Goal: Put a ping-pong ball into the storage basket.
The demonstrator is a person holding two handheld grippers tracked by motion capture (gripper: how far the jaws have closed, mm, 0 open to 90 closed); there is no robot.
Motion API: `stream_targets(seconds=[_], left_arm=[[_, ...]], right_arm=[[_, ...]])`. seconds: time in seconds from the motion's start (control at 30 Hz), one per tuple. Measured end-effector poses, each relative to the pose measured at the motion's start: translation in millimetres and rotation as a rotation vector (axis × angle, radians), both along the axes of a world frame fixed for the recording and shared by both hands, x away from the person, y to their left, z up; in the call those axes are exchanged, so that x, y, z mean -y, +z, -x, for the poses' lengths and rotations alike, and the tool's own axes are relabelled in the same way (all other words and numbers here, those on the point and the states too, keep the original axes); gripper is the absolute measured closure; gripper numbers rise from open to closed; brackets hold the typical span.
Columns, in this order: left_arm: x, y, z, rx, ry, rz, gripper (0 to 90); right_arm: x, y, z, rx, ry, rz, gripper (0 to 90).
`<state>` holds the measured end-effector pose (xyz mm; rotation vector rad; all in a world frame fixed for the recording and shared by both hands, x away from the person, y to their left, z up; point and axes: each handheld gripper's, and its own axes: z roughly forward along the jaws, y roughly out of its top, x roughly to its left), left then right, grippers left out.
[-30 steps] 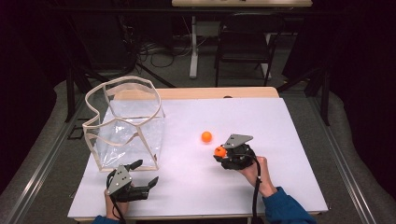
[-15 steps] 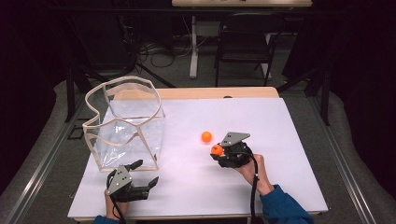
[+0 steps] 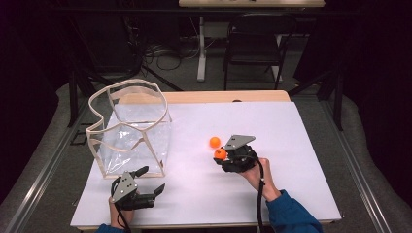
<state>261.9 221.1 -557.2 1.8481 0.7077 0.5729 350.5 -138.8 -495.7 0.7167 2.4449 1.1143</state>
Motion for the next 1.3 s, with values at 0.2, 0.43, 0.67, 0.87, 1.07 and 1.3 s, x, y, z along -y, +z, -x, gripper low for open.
stream_targets(seconds=[0.2, 0.43, 0.67, 0.87, 1.07, 1.3], left_arm=[[0.1, 0.5, 0.5, 0.004, 0.000, -0.007, 15.9], [0.3, 0.2, 0.6, 0.001, 0.002, -0.003, 15.9], [-0.3, 0.3, 0.5, 0.003, -0.001, 0.003, 15.9], [-0.4, -0.1, 0.0, 0.002, -0.001, 0.002, 15.9], [-0.5, 0.0, 0.6, 0.002, -0.001, 0.003, 15.9], [0.2, -0.6, 0.3, -0.002, 0.002, 0.002, 16.0]], right_arm=[[-5.1, 2.0, -0.6, 0.002, 0.007, -0.004, 50.8], [-9.5, 8.2, -2.4, 0.008, 0.016, -0.008, 50.8], [-12.3, 12.8, -5.5, 0.005, 0.023, -0.017, 50.8], [-14.2, 17.1, -8.7, 0.006, 0.027, -0.019, 50.8], [-15.6, 23.8, -12.0, 0.012, 0.030, -0.034, 50.8], [-18.5, 32.0, -14.2, 0.026, 0.040, -0.040, 50.8]])
